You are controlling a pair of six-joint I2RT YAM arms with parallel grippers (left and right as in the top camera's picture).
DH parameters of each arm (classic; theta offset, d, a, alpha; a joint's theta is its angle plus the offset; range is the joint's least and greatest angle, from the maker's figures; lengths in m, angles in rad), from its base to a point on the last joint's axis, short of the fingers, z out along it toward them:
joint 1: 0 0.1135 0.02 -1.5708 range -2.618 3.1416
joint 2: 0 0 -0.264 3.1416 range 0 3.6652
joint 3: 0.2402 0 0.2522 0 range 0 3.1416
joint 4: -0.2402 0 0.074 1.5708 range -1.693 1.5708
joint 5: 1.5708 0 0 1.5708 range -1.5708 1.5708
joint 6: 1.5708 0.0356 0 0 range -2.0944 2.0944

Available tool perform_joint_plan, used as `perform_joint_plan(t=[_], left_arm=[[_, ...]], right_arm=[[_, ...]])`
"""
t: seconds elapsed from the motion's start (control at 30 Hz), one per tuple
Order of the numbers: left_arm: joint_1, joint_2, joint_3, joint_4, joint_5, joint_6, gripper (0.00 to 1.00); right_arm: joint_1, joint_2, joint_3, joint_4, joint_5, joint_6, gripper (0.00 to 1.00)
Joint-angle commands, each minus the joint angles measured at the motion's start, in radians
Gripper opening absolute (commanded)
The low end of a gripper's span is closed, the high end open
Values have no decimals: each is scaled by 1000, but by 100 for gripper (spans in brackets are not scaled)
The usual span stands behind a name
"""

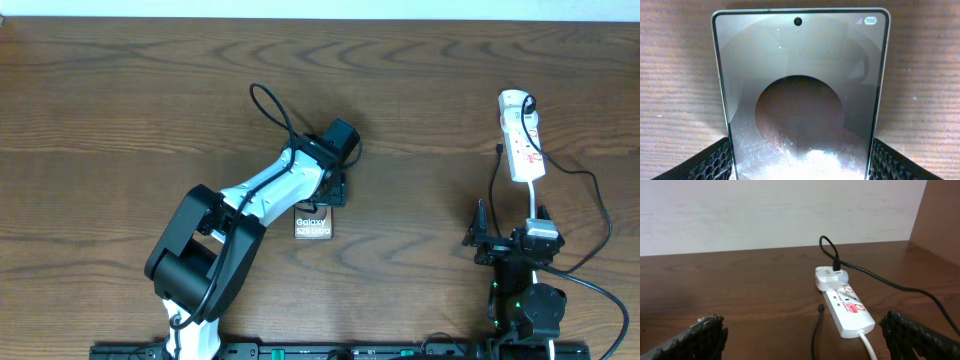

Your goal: Plug charger to phone and switch on socket

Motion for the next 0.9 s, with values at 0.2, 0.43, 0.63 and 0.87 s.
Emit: perform_joint_plan(t=[0.2, 0.43, 0.63, 0.87], left_arm=[[33, -40, -3, -5, 243, -18, 65], [83, -82, -3, -5, 335, -18, 65], [113, -106, -3, -5, 422, -18, 65], [124, -107, -3, -3, 391, -6, 65]], right_arm=[[-2, -5, -5, -1, -1, -11, 99], [-2, -5, -5, -1, -1, -11, 99], [-2, -5, -5, -1, -1, -11, 99], [-2, -5, -5, -1, -1, -11, 99]])
